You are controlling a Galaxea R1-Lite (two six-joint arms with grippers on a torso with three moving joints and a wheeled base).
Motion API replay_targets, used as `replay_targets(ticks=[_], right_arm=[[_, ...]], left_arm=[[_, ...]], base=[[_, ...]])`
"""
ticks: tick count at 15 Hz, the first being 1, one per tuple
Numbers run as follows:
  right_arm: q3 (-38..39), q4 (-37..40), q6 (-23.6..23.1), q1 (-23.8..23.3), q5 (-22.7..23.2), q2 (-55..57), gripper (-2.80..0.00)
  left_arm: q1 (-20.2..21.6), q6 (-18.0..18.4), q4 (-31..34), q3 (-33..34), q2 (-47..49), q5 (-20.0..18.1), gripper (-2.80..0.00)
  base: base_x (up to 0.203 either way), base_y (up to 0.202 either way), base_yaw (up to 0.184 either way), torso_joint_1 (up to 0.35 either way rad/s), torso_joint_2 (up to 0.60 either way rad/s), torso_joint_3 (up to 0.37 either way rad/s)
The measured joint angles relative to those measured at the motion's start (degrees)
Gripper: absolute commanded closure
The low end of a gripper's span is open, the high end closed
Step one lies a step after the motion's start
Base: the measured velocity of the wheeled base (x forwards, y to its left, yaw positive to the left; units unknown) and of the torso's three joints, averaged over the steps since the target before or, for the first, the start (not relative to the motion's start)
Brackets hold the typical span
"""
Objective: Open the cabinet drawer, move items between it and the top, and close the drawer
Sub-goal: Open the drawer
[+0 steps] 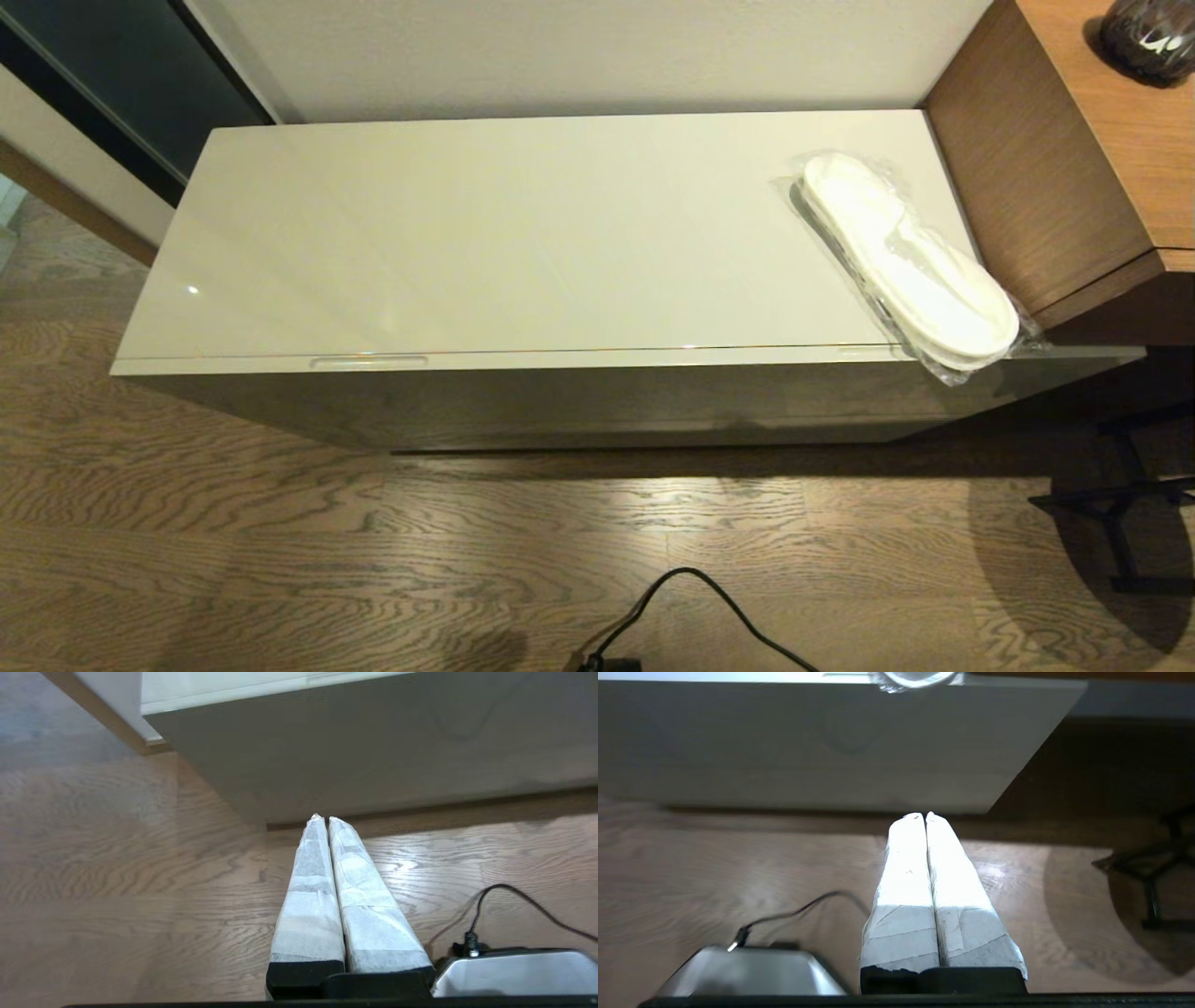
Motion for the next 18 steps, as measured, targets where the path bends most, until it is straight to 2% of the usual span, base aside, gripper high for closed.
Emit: replay_targets(ticks=[2, 4, 8, 9, 11, 13, 18], right_arm=[[-4.04, 5.53, 0.30, 0.00, 1.46, -0.01, 0.00], [-6.89, 6.99, 0.33, -0.01, 3.12, 0.00, 0.00], [-14.80, 13.90, 0.35, 0.00, 7.96, 0.06, 0.00], [-16.50, 14.56, 0.50, 0.00, 8.78, 0.34, 0.00], [-19.80, 14.78, 2.52, 0.04, 8.93, 2.27, 0.00], [-23.29, 15.02, 6.79, -0.62, 8.87, 6.63, 0.00], [-25.38, 16.32, 14.39, -6.67, 10.60, 16.49, 0.00]], left_arm=[[0.24, -2.70, 1.46, -3.53, 3.58, 0.10, 0.00], [0.50, -6.23, 1.30, -6.18, 7.17, 0.24, 0.00], [2.63, -17.01, 0.99, -13.87, 16.24, 0.38, 0.00], [3.34, -18.67, 0.97, -14.94, 17.82, 0.39, 0.00], [3.85, -18.95, 1.38, -15.50, 19.72, -0.01, 0.00], [3.94, -18.91, 1.61, -15.22, 20.62, -0.41, 0.00], [3.84, -18.51, 0.16, -13.38, 22.74, -0.76, 0.00]], base=[[0.000, 0.000, 0.000, 0.000, 0.00, 0.000], [0.000, 0.000, 0.000, 0.000, 0.00, 0.000], [0.000, 0.000, 0.000, 0.000, 0.00, 0.000], [0.000, 0.000, 0.000, 0.000, 0.00, 0.000], [0.000, 0.000, 0.000, 0.000, 0.00, 0.000], [0.000, 0.000, 0.000, 0.000, 0.00, 0.000], [0.000, 0.000, 0.000, 0.000, 0.00, 0.000]])
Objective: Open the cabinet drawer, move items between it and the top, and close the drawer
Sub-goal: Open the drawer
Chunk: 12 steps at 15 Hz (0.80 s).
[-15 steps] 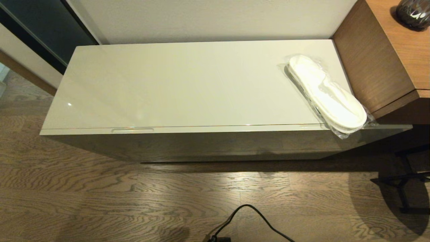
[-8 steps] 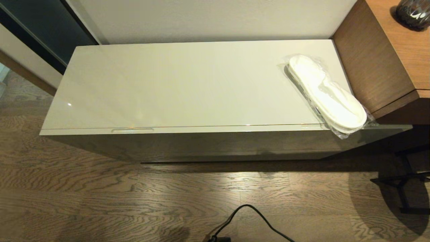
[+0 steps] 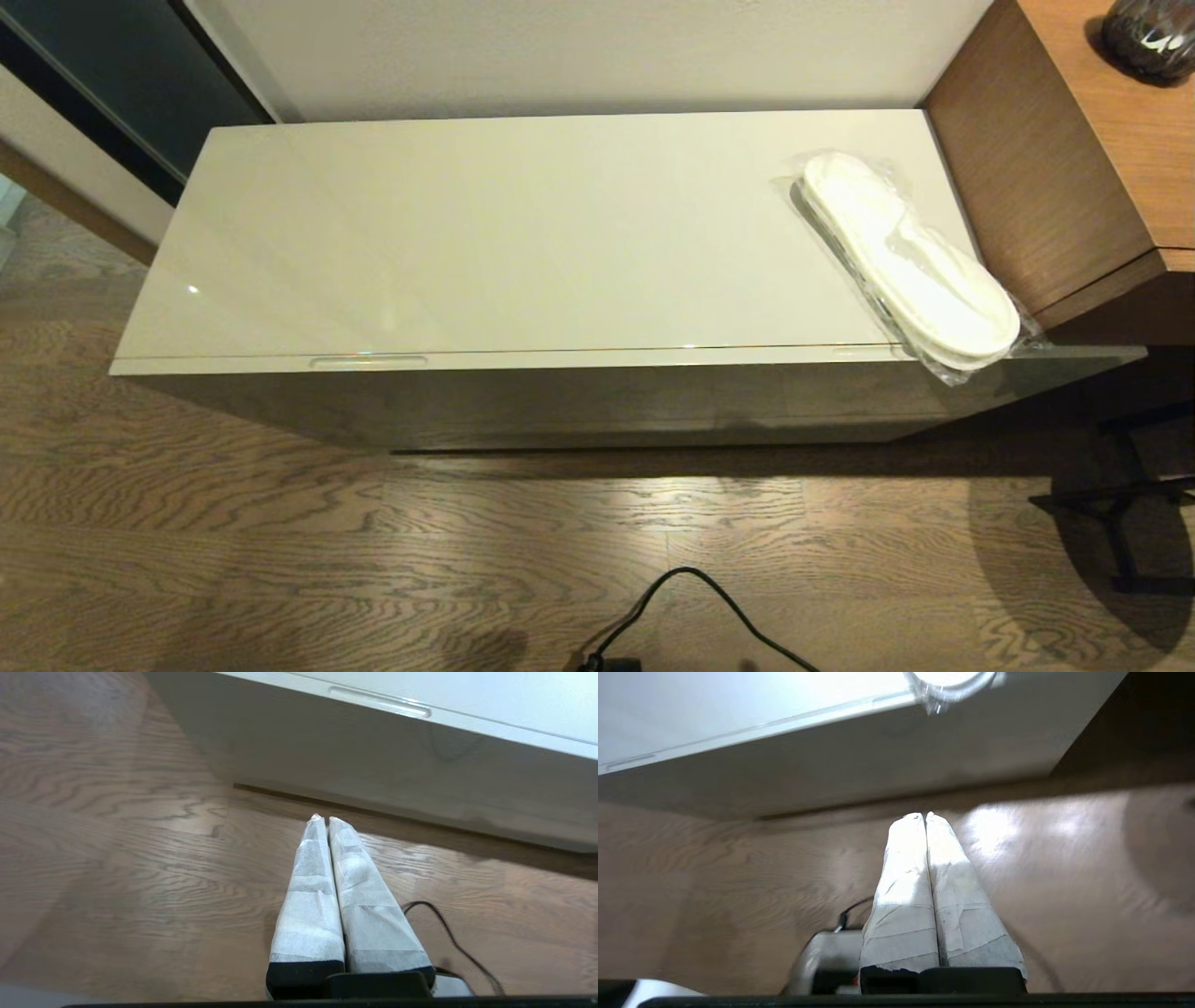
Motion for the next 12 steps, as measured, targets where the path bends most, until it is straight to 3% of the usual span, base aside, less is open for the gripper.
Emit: replay_targets(ticks=[3, 5, 9, 12], right_arm=[[0.94, -0.05, 0.95, -1.06, 1.94, 3.96, 0.00], [4.78, -1.51, 1.22, -1.15, 2.59, 6.95, 0.00], [12.19, -8.85, 2.49, -0.94, 9.24, 12.24, 0.00], [15.23, -12.58, 3.02, -0.86, 10.98, 17.58, 0.00]], left_arm=[[-0.50, -0.44, -2.56, 2.09, 0.92, -1.90, 0.00], [-0.50, -1.23, -8.09, 3.96, 4.23, -2.91, 0.00], [-0.47, -3.67, -25.09, 8.73, 16.60, -2.96, 0.00], [-0.45, -8.16, -38.80, 10.62, 27.32, 0.66, 0.00]], base=[[0.000, 0.000, 0.000, 0.000, 0.00, 0.000], [0.000, 0.000, 0.000, 0.000, 0.00, 0.000], [0.000, 0.000, 0.000, 0.000, 0.00, 0.000], [0.000, 0.000, 0.000, 0.000, 0.00, 0.000]])
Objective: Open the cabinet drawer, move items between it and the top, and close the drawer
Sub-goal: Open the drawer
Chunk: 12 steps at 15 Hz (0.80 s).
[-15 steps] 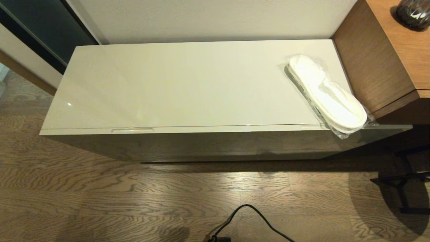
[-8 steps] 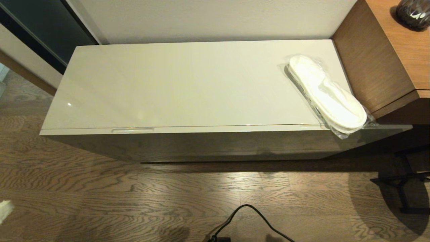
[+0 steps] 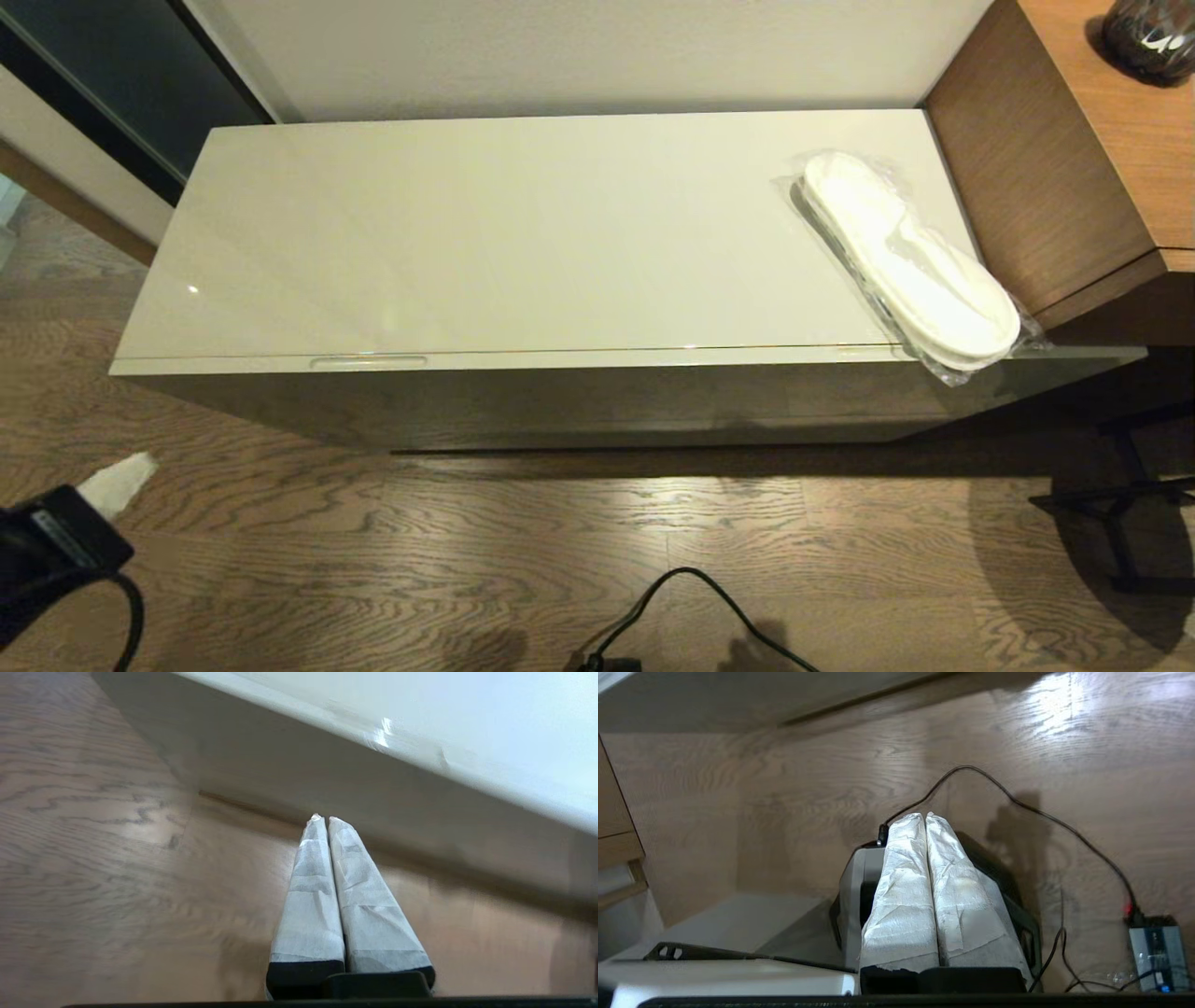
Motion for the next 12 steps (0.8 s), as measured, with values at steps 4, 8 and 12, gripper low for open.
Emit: replay_targets(ticks=[4, 8, 12], right_arm=[[2.05, -11.28, 2.10, 0.00, -0.55, 10.21, 0.00], [2.41, -22.00, 5.84, 1.33, -2.61, 21.67, 0.00], [0.88, -32.27, 9.63, 9.05, -10.55, 31.37, 0.00]], left_arm=[[-2.24, -4.54, -15.47, 0.61, 12.51, 5.59, 0.00], [-5.56, -5.59, -21.34, -0.30, 18.91, 6.24, 0.00], [-13.33, -5.48, -22.70, -0.98, 22.10, 7.37, 0.00]], base=[[0.000, 0.000, 0.000, 0.000, 0.00, 0.000], [0.000, 0.000, 0.000, 0.000, 0.00, 0.000], [0.000, 0.000, 0.000, 0.000, 0.00, 0.000]])
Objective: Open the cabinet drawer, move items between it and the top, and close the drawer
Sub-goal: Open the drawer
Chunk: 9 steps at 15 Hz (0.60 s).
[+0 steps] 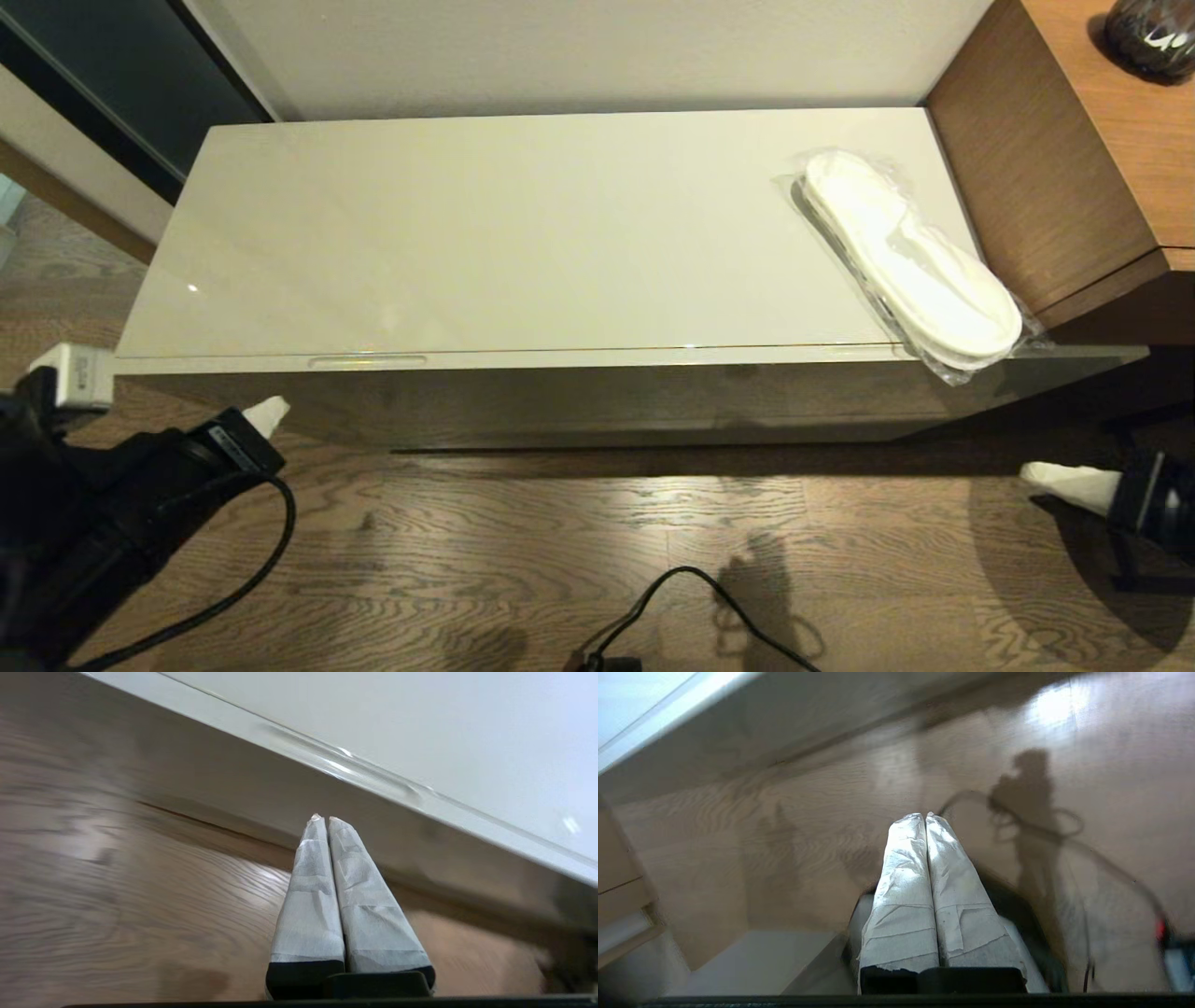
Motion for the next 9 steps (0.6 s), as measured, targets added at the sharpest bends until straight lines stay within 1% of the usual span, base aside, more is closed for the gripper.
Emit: replay_targets(ticks=[2, 4, 6, 7, 9], right_arm=[[-1.90, -7.45, 0.76, 6.53, -8.35, 7.34, 0.00], [-3.81, -16.94, 0.90, 12.64, -18.40, 15.15, 0.00], [-7.04, -24.35, 1.12, 15.87, -26.27, 20.97, 0.00], [-8.72, -25.58, 1.21, 16.68, -27.93, 23.17, 0.00], [-10.86, -25.84, 1.34, 17.36, -28.44, 26.02, 0.00]], left_arm=[[-1.92, -0.11, -1.04, -1.73, 3.26, 0.32, 0.00], [-2.68, -0.12, -4.14, -3.11, 7.66, 0.74, 0.00], [-3.31, 0.10, -9.62, -4.10, 12.47, 2.90, 0.00], [-3.49, 0.27, -12.00, -5.16, 14.73, 4.44, 0.00], [-3.69, 0.57, -14.84, -7.63, 18.53, 7.58, 0.00]], base=[[0.000, 0.000, 0.000, 0.000, 0.00, 0.000], [0.000, 0.000, 0.000, 0.000, 0.00, 0.000], [0.000, 0.000, 0.000, 0.000, 0.00, 0.000], [0.000, 0.000, 0.000, 0.000, 0.00, 0.000], [0.000, 0.000, 0.000, 0.000, 0.00, 0.000]])
